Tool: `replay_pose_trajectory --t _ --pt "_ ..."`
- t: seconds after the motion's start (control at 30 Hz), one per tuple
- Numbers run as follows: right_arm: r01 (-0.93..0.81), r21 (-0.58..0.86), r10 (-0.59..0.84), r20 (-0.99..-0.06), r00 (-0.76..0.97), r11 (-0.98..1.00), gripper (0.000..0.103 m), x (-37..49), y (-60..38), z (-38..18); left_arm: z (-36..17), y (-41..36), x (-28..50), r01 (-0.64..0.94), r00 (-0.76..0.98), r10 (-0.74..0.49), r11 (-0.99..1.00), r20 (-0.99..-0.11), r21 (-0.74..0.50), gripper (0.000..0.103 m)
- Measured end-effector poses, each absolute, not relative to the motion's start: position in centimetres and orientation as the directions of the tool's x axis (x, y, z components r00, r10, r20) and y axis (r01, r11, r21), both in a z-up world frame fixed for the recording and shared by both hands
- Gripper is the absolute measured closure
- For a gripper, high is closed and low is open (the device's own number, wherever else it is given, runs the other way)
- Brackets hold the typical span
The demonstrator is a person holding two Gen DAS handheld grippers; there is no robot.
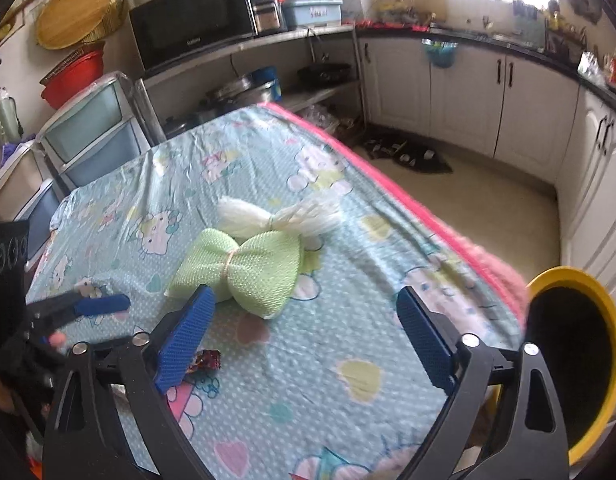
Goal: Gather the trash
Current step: 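Move both tools back over the remaining trash on the bed, then grasp the green mesh bundle with the right tool while the left tool grasps the brown chocolate wrapper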
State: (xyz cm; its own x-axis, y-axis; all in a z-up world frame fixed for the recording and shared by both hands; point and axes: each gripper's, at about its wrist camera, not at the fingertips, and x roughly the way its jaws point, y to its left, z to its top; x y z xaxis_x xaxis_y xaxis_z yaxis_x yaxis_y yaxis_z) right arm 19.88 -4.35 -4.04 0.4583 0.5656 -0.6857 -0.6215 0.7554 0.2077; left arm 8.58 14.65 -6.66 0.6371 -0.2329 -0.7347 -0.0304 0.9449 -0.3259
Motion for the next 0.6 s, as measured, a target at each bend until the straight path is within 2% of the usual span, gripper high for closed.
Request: replay_pose_trajectory --t 0.13,0.33,0.43,0.6 --pt "-0.606 0.275 0.586 -0.704 0.402 0.746 0.022 20.9 -3.1 -5.4 -7.7 13.6 9.0 0.002 0.605 -0.257 0.947 -0.753 -0.321 0.031" --pt "-0.546 0.41 0.633 -0.708 0.313 0.73 0.027 23.0 -2.1 -7.5 -9.0 12.4 9.2 0.024 0.571 -0.254 0.956 -0.781 -0.293 0.035" --pt "-0.523 0.44 0.638 -0.713 0.291 0.73 0.029 23.5 -1.7 -8.3 -9.4 12.0 9.4 0.032 0.564 -0.24 0.962 -0.79 -0.27 0.036" --pt "-0.506 0.477 0.653 -0.712 0.257 0.719 0.034 23.7 -1.2 -9.3 -9.8 11.3 9.7 0.038 0.558 -0.217 0.971 -0.801 -0.236 0.044"
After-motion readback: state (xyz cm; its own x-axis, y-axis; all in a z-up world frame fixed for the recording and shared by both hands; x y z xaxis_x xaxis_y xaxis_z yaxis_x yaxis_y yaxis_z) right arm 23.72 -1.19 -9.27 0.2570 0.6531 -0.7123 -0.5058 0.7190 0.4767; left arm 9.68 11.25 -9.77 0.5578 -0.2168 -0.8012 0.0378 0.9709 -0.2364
